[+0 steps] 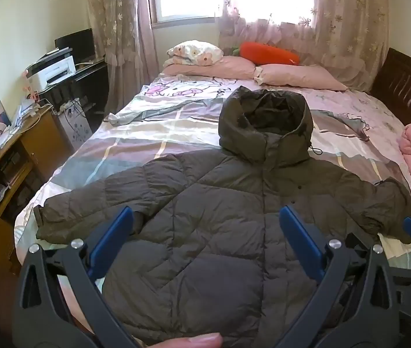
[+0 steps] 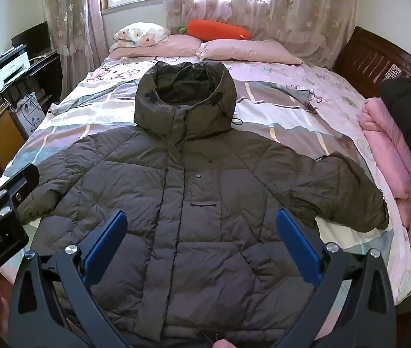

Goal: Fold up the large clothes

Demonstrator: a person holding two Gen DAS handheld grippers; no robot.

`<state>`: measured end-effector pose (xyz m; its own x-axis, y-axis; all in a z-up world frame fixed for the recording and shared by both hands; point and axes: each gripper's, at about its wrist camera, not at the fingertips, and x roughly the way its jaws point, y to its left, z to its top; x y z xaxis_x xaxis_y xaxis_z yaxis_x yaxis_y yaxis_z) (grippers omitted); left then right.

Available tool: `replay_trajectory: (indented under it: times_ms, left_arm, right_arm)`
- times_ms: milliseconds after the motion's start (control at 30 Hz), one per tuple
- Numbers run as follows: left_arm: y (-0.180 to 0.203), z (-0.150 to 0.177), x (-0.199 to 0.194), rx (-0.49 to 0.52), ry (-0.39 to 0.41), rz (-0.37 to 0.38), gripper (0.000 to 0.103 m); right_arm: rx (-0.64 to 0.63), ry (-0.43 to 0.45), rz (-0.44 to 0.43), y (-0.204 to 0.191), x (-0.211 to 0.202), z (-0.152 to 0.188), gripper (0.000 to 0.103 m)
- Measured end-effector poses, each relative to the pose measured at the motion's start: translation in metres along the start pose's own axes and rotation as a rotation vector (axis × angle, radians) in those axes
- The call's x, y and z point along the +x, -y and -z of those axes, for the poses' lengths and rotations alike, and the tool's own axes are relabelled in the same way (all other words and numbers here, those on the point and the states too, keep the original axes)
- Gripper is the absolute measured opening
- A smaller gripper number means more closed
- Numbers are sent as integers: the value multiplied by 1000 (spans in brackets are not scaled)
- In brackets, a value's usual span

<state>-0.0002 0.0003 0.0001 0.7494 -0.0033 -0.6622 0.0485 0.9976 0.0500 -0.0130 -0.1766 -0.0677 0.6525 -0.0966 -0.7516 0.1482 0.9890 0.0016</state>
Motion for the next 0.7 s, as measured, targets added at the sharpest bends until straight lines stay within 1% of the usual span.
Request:
replay_trajectory:
  times_ms: [700]
  left_arm:
    - [0,0,1,4,-8,-4,101]
  right_arm:
    - [-1,-13,-3,0,5,1,102]
